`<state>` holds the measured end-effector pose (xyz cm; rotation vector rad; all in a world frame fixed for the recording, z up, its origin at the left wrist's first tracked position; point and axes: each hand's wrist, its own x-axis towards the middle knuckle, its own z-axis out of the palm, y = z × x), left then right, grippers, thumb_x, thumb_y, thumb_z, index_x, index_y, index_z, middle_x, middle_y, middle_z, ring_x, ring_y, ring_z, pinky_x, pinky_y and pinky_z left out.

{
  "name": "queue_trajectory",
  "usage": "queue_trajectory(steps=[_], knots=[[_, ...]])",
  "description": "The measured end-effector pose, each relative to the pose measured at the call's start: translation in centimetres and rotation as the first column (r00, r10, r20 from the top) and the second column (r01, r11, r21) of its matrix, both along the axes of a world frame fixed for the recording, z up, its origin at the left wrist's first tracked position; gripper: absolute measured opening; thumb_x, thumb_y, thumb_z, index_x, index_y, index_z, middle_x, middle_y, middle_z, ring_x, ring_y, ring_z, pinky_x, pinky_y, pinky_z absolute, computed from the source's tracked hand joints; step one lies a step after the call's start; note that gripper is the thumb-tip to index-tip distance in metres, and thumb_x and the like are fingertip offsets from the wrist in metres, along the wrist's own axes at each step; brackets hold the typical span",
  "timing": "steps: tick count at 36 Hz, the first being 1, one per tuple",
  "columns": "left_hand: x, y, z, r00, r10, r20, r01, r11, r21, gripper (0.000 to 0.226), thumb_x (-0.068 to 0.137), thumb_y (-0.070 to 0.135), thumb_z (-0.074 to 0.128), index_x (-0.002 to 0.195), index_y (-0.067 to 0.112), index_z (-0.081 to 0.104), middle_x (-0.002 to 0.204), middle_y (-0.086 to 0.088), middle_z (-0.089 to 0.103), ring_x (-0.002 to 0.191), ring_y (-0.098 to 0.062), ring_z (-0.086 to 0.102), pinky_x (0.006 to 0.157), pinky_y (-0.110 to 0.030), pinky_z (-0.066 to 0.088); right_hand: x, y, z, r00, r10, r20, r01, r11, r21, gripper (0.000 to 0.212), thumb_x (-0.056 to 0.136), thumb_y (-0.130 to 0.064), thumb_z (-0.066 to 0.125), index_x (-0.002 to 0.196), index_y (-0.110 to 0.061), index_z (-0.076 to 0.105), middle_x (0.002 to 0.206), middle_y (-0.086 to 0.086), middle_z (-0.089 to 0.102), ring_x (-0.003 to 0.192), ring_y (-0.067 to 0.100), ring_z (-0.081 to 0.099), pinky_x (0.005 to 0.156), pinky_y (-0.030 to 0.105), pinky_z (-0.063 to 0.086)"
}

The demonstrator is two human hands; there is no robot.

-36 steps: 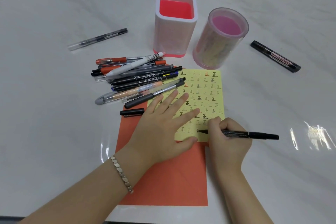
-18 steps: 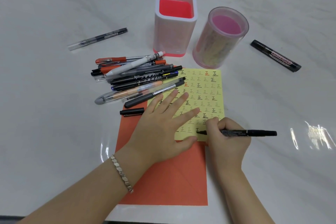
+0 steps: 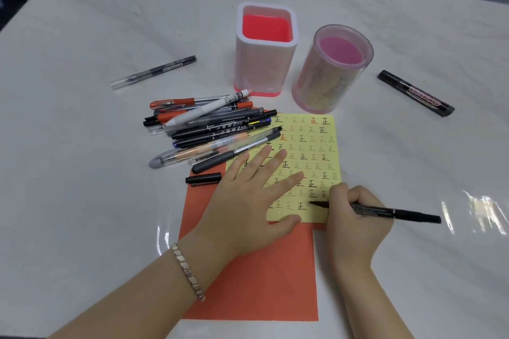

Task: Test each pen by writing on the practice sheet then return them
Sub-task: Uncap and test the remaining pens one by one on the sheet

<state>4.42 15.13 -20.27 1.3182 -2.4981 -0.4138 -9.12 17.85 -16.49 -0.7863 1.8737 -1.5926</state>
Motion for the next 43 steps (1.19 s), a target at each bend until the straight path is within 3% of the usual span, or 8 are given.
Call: queue_trajectory(steps=[8,17,22,25,29,33,36,43], knots=[[2.5,0.1,1.7,0.991,0.089,-0.096,-0.102,0.984,-0.148,0.039,0.086,0.029,0.044,0.116,0.012,0.063,0.118,-0.006,0.062,0.108,-0.020,0.054,0.091,-0.032,0.034,-0.2,-0.1,1.3,0.994,0.076,0.084,-0.078,0.997,0.023,0.038,0.087,0.000,0.055,0.053,-0.005,0.038,0.039,-0.006,0.029,0.035,0.004,0.029,0.036,0.009,0.024],[7.7,-0.1,2.8,0.954,0.294,0.058,-0.272,0.930,-0.246,0.020,0.077,0.026,0.059,0.086,0.010,0.067,0.083,-0.004,0.062,0.069,-0.022,0.053,0.059,-0.028,0.044,-0.7,-0.5,2.3,0.964,0.240,0.110,-0.247,0.967,0.058,0.028,0.085,-0.007,0.063,0.063,0.001,0.047,0.037,-0.011,0.041,0.036,0.001,0.039,0.038,0.008,0.029],[7.5,-0.2,2.8,0.952,0.304,0.033,-0.288,0.927,-0.240,0.017,0.079,0.025,0.060,0.078,0.010,0.067,0.078,-0.004,0.058,0.069,-0.020,0.047,0.056,-0.029,0.043,-0.8,-0.3,2.4,0.943,0.316,0.106,-0.324,0.944,0.069,0.026,0.083,-0.010,0.065,0.061,-0.002,0.053,0.042,-0.008,0.051,0.043,0.001,0.047,0.043,0.006,0.034],[7.1,-0.1,2.6,0.936,0.352,0.027,-0.343,0.925,-0.167,0.021,0.064,0.013,0.084,0.076,0.009,0.067,0.075,-0.005,0.057,0.066,-0.025,0.053,0.059,-0.033,0.045,-0.7,0.0,3.3,0.904,0.402,0.144,-0.412,0.910,0.046,0.026,0.092,-0.011,0.052,0.068,-0.006,0.062,0.054,-0.003,0.066,0.055,0.001,0.059,0.053,0.006,0.041],[6.6,-0.2,2.8,0.936,0.351,0.023,-0.346,0.931,-0.118,0.010,0.074,0.023,0.072,0.074,0.013,0.068,0.077,0.000,0.053,0.070,-0.020,0.047,0.064,-0.032,0.040,-0.7,0.4,4.6,0.843,0.425,0.330,-0.446,0.895,-0.013,0.039,0.094,-0.024,0.037,0.079,0.000,0.064,0.056,0.003,0.069,0.057,0.004,0.065,0.050,0.006,0.043],[4.9,0.1,4.9,0.914,0.343,-0.216,-0.327,0.939,0.104,0.007,0.083,0.029,0.057,0.083,0.025,0.063,0.085,0.014,0.056,0.082,-0.008,0.047,0.073,-0.017,0.030,-1.1,0.2,5.1,0.843,0.416,0.341,-0.429,0.902,-0.039,0.037,0.081,-0.043,0.057,0.072,-0.008,0.064,0.059,0.012,0.069,0.055,0.018,0.063,0.050,0.013,0.048],[3.1,0.7,7.2,0.764,0.428,-0.483,-0.260,0.889,0.377,0.014,0.088,0.022,0.061,0.080,0.034,0.060,0.082,0.017,0.064,0.086,-0.004,0.056,0.073,-0.014,0.042,-1.6,0.1,5.5,0.845,0.453,0.284,-0.457,0.888,-0.057,0.040,0.070,-0.059,0.055,0.064,-0.020,0.067,0.060,0.014,0.069,0.059,0.018,0.065,0.056,0.027,0.051],[1.6,0.8,9.1,0.713,0.397,-0.578,-0.174,0.899,0.402,0.016,0.081,0.019,0.065,0.080,0.035,0.062,0.087,0.022,0.065,0.087,-0.002,0.059,0.075,-0.016,0.046,-2.3,0.4,7.2,0.856,0.463,0.231,-0.440,0.886,-0.145,0.042,0.066,-0.063,0.063,0.065,-0.021,0.071,0.057,0.012,0.068,0.057,0.018,0.066,0.051,0.022,0.053]])
